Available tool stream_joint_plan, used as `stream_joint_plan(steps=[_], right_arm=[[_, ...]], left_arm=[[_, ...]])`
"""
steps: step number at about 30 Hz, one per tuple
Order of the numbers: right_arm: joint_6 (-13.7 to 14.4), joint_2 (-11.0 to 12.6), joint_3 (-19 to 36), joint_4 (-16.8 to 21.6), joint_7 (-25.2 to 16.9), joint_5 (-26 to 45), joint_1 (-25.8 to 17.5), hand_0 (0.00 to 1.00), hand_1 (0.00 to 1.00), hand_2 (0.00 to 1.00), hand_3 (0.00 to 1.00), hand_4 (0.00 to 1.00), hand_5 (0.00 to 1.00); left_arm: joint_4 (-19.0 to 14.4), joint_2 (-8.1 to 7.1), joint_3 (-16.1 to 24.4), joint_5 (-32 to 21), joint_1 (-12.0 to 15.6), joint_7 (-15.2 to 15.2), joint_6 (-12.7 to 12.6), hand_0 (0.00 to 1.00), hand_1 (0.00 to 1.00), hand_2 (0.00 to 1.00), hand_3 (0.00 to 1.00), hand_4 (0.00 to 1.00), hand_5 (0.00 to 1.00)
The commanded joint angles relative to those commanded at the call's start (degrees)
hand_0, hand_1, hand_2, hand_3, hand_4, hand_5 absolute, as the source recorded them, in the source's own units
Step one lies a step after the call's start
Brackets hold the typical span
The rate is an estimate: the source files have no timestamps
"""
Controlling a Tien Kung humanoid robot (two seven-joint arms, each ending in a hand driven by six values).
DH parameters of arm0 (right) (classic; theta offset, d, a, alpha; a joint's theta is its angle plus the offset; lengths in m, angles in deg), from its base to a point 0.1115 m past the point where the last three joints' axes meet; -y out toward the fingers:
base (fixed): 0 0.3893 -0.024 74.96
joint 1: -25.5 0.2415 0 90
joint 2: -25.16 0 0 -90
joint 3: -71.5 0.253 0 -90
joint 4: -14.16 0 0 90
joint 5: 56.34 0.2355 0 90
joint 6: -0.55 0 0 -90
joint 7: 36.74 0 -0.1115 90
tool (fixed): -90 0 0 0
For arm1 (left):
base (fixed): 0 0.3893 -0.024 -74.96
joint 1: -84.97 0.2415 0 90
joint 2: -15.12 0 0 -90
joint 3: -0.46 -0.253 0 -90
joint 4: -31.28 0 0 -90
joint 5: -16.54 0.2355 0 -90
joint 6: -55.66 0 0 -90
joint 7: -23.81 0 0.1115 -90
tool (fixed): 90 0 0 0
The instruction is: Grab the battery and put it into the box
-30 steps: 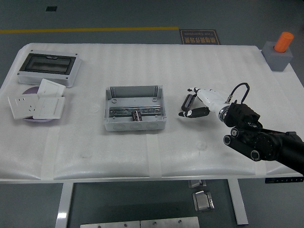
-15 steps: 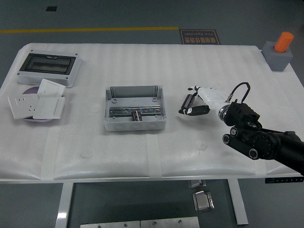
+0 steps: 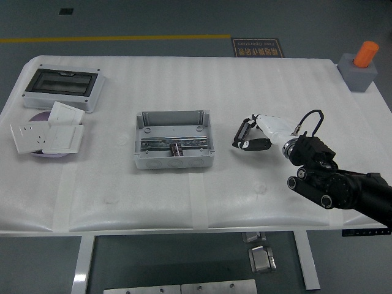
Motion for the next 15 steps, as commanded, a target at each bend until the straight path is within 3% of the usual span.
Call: stream_joint_plan(steps=[2, 3, 15], right_arm=[[0.03, -0.07, -0.2, -0.04, -0.05, 0.09, -0.07, 0.857, 0.704, 0.688, 0.772, 0.782, 0.408], [0.07, -0.08, -0.25, -0.01, -0.07, 0.1, -0.1, 0.833, 0.692, 0.669, 0.736, 0.747, 0.34], [1.85, 1.1, 1.9, 2.55, -0.69, -0.87, -0.44, 0.82, 0.678, 0.661, 0.722, 0.755, 0.355]], left_arm=[[0.0, 0.0, -0.16, -0.18, 0.03, 0.09, -0.04, 0.616, 0.646, 0.468, 0.543, 0.632, 0.177], [0.0, 0.01, -0.19, -0.23, 0.06, 0.14, -0.06, 0.613, 0.645, 0.467, 0.543, 0.634, 0.179], [0.0, -0.07, -0.87, -0.99, 0.2, 1.33, -0.7, 0.609, 0.645, 0.469, 0.543, 0.635, 0.183]])
